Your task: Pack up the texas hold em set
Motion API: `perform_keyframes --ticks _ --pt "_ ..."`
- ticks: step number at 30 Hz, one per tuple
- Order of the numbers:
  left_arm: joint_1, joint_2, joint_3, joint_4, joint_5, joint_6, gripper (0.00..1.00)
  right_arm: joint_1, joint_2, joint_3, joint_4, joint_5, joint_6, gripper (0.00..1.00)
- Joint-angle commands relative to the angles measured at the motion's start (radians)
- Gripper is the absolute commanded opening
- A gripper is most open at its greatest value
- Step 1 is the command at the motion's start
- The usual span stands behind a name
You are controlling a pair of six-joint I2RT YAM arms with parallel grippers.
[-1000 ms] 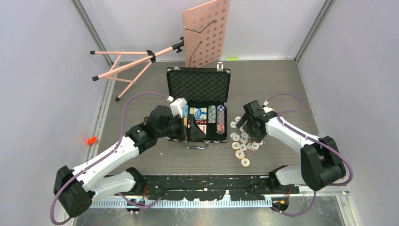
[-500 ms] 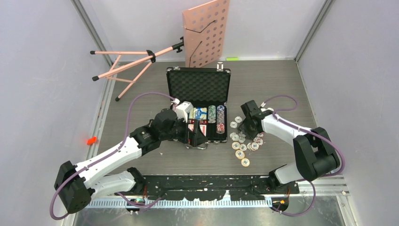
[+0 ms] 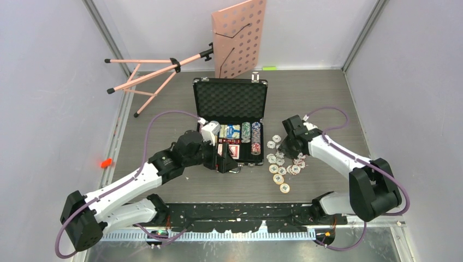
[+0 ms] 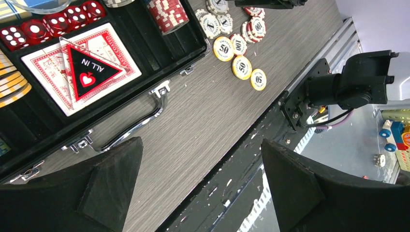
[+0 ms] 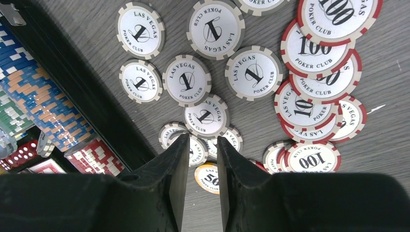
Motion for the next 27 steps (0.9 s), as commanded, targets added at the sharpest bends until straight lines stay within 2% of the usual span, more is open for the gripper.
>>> perform_keyframes --ticks 1,2,3,4,5,7,11,15,21,27 --pt "-0.005 -0.04 -0.012 0.025 -0.025 0.024 0.96 0.005 -0.028 0.048 -0.01 0.027 -0.065 0.35" --pt "-0.005 -0.044 -0.016 0.025 -0.027 0.025 0.96 0.005 -0.024 0.053 -0.018 0.026 -0.072 0.38" --pt "-0.005 -0.049 -0.02 0.025 -0.029 0.025 0.96 0.005 -0.022 0.068 -0.023 0.026 -0.087 0.54" --pt "-0.005 -0.055 -0.023 0.024 -0.032 0.024 0.96 0.005 -0.016 0.086 -0.038 0.031 -0.093 0.62" --pt "-0.005 -0.059 -0.026 0.023 -0.036 0.027 0.96 0.005 -0.012 0.095 -0.047 0.046 -0.105 0.77" --pt "-0.005 -0.068 -0.035 0.018 -0.047 0.034 0.97 0.005 0.005 0.125 -0.076 0.074 -0.112 0.9" --pt "-0.005 -0.083 -0.062 0.01 -0.087 0.067 0.98 0.005 0.09 0.197 -0.137 0.126 -0.111 0.93" --pt "-0.005 -0.115 -0.11 0.021 -0.152 0.105 0.98 0.005 0.15 0.235 -0.181 0.187 -0.064 0.86" --pt "-0.005 -0.187 -0.208 0.068 -0.231 0.13 0.99 0.006 0.138 0.169 -0.111 0.14 0.067 0.86" --pt "-0.005 -0.263 -0.323 0.142 -0.319 0.13 0.99 0.006 0.061 0.069 -0.043 0.166 0.253 0.86"
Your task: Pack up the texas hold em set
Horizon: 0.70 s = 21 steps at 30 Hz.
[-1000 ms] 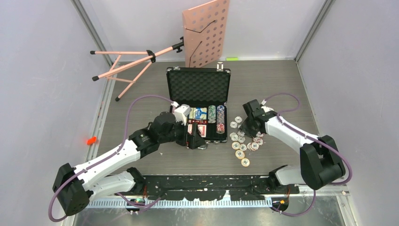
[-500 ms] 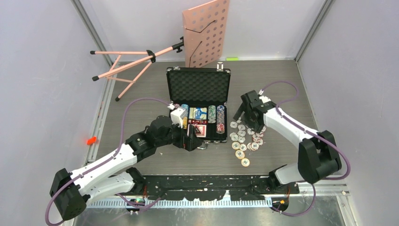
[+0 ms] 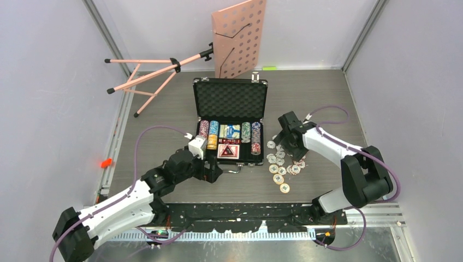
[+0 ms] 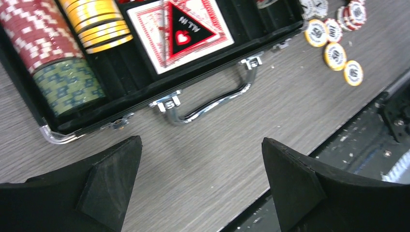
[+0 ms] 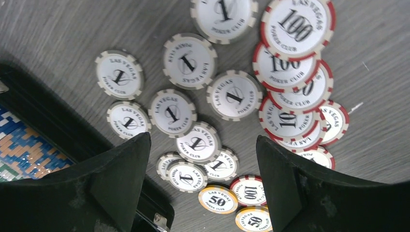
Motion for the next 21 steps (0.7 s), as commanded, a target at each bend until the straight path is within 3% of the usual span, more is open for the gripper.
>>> perform_keyframes --ticks 1,6,14,21 --pt "-0.005 -0.054 -0.067 0.109 -0.104 0.023 0.99 0.006 -0.088 -0.056 0.056 0.043 0.172 0.86" --pt "-0.005 -0.147 -0.123 0.101 -0.14 0.009 0.97 0.006 -0.113 -0.084 0.052 0.07 0.274 0.79" --pt "-0.005 -0.351 -0.184 0.063 -0.188 -0.003 0.97 0.005 -0.052 -0.074 0.079 0.069 0.296 0.77" --pt "-0.005 -0.357 -0.187 0.059 -0.194 -0.007 0.97 0.006 0.039 -0.044 0.073 0.027 0.277 0.75"
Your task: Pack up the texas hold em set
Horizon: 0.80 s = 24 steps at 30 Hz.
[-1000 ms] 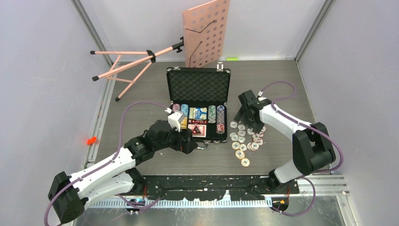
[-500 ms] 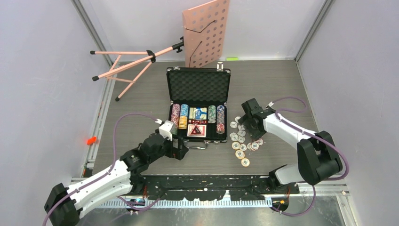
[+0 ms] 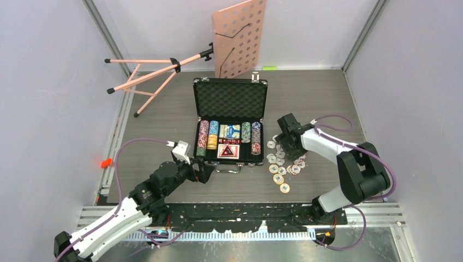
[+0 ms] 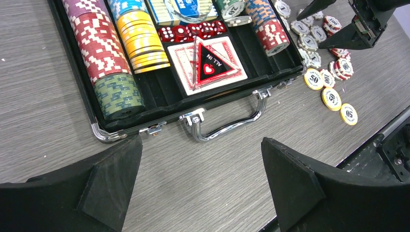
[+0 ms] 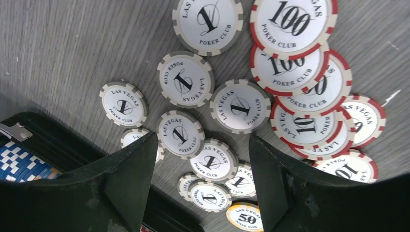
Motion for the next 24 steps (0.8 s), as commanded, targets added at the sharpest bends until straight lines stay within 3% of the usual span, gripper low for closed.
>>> perform_keyframes --ticks 1,17,24 --pt "-0.005 0.023 0.003 0.026 -0.029 0.001 0.97 0.006 0.032 0.021 0.01 -0.003 0.016 0.74" --pt "-0.005 0.093 0.023 0.038 -0.019 0.003 0.97 0.008 0.021 -0.006 -0.018 -0.035 -0.053 0.27" --pt "-0.005 0.087 0.021 0.039 -0.021 0.003 0.98 0.008 -0.046 -0.015 -0.044 -0.024 -0.069 0.19"
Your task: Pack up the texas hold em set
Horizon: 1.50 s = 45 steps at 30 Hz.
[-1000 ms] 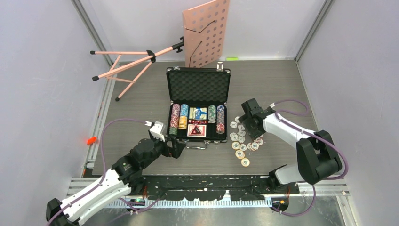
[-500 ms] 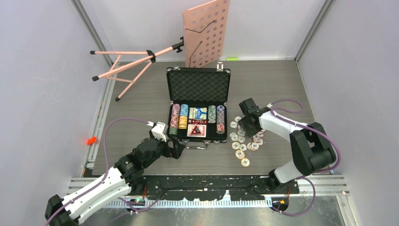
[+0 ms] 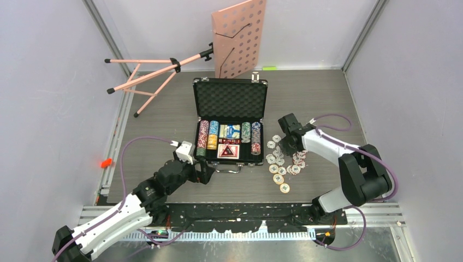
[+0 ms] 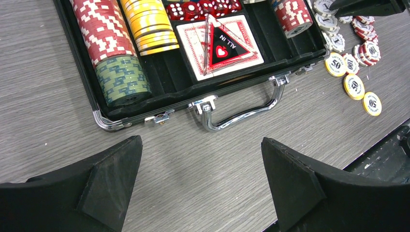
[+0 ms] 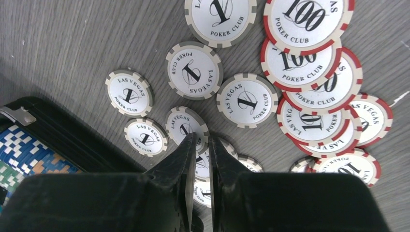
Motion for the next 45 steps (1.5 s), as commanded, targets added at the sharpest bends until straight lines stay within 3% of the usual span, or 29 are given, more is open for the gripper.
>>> perform_keyframes --ticks 1,9,25,27,33,39,42,45 --pt "-0.005 -0.005 0.021 0.04 -0.013 0.003 0.97 0.01 -0.051 -0.017 -0.083 0.009 -0.034 0.18" --pt "-0.005 -0.002 0.022 0.039 -0.01 0.003 0.97 0.015 -0.131 -0.02 -0.099 0.018 -0.071 0.01" --pt "-0.005 0.002 0.022 0.041 -0.008 0.003 0.98 0.019 -0.212 -0.121 0.036 -0.104 -0.136 0.01" --pt "-0.005 0.003 0.022 0.04 -0.007 0.004 0.97 0.02 -0.228 -0.131 0.044 -0.116 -0.142 0.05" --pt "-0.005 0.008 0.024 0.043 -0.005 0.004 0.97 0.021 -0.353 -0.217 0.086 -0.153 -0.139 0.47" --pt "-0.005 0.013 0.024 0.045 -0.002 0.003 0.97 0.021 -0.481 -0.224 0.005 -0.118 -0.206 0.7" --pt "-0.005 0.016 0.024 0.046 -0.001 0.003 0.97 0.021 -0.469 -0.186 -0.065 -0.118 -0.291 0.73" --pt "-0.005 0.021 0.025 0.048 0.002 0.003 0.97 0.021 -0.444 -0.17 -0.086 -0.136 -0.349 0.64"
